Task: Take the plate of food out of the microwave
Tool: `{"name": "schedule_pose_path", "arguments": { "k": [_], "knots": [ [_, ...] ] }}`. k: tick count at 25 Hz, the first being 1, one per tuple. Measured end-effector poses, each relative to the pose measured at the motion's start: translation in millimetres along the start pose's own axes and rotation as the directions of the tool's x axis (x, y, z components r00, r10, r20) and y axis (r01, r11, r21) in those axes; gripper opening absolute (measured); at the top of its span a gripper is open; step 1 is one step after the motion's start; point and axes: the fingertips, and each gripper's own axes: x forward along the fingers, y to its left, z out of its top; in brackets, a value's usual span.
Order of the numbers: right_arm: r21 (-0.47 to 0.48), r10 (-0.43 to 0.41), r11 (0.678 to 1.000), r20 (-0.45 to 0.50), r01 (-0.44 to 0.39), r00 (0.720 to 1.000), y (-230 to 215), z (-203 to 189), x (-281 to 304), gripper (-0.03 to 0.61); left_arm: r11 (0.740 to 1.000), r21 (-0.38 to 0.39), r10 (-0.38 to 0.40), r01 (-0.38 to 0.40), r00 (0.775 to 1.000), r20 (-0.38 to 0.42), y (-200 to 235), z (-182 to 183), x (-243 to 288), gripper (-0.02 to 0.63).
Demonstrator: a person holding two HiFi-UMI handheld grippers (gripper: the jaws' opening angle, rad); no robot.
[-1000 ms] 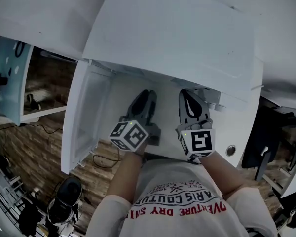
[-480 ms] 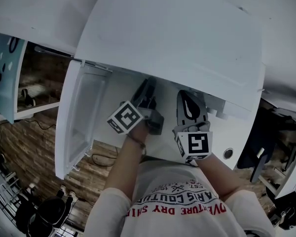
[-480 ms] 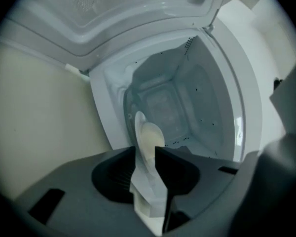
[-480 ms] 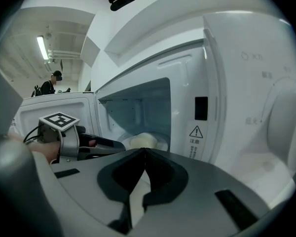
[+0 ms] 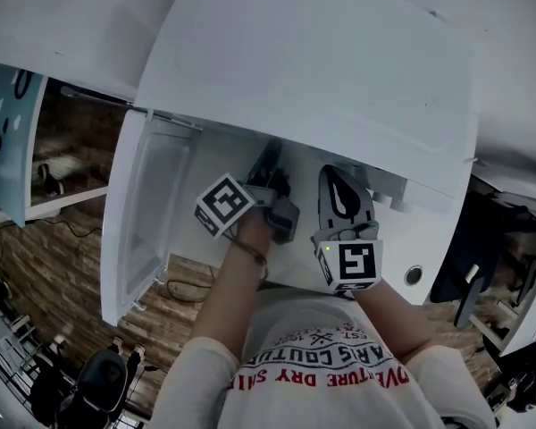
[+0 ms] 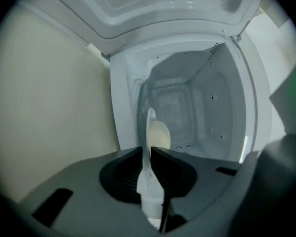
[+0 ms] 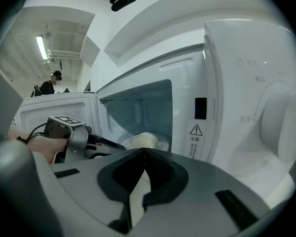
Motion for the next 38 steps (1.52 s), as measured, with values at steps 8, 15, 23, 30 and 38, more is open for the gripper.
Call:
{"name": "schedule_pose_path", "arguments": {
  "k": [8, 15, 23, 30, 38],
  "knots": [
    [-0.007, -0.011, 1.000, -0.008, 0.011, 1.000, 4, -1, -4, 0.012, 0.995, -0.076, -0.059, 0.060, 0.998, 0.014, -4, 6, -7, 0.014],
    [-0.009, -0.030, 1.000, -0.015, 0.030, 0.999, 8, -4, -8, 0.012, 0.992, -0.047, -0.116, 0.117, 0.993, 0.021, -12, 12, -17, 0.012],
    [-0.013, -0.070, 0.997, -0.001, 0.070, 0.998, 17, -2, -20, 0.012, 0.980, -0.029, -0.199, 0.199, 0.980, 0.001, -24, 13, -39, 0.014],
    [-0.009, -0.113, 0.994, 0.023, 0.113, 0.993, 26, 6, -39, 0.012, 0.962, -0.039, -0.272, 0.271, 0.962, -0.029, -45, 9, -70, 0.012],
    [-0.008, -0.163, 0.986, 0.081, 0.164, 0.983, 33, 28, -64, 0.012, 0.962, -0.052, -0.270, 0.267, 0.959, -0.082, -61, -7, -117, 0.014]
  ]
}}
